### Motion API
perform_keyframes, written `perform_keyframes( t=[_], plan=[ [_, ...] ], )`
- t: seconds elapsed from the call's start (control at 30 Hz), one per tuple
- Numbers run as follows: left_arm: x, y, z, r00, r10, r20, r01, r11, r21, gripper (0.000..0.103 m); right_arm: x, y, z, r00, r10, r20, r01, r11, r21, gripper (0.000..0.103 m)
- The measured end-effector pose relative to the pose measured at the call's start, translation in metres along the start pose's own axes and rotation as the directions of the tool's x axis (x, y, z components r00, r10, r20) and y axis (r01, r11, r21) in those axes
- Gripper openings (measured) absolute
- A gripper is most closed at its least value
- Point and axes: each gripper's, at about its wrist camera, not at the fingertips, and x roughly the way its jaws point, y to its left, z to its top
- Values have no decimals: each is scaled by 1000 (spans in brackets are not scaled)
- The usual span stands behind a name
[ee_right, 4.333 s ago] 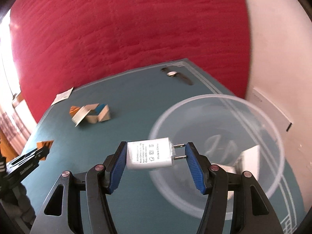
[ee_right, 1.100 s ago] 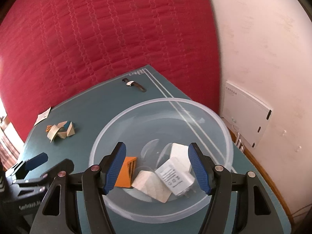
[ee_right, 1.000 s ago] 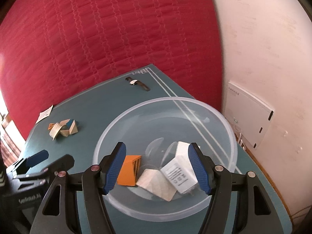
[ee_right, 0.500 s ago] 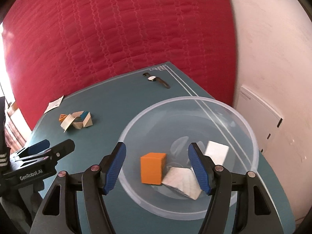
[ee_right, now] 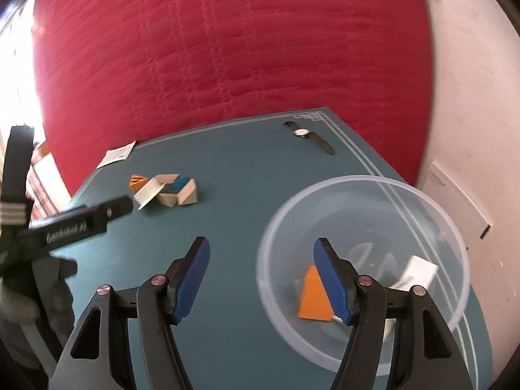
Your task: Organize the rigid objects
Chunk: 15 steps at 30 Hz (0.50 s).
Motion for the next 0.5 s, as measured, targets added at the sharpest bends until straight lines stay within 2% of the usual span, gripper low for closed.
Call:
perform_keyframes(
  t=[0.23,0.5],
  plan=[
    [18,27,20,999,31,-15,-32,998,-47,103,14,25,-4,998,51,-31,-53,997,-52,68],
    [56,37,33,997,36,-63,-42,995,-96,103,27,40,-15,994,79,-74,-85,993,-83,68]
  ],
)
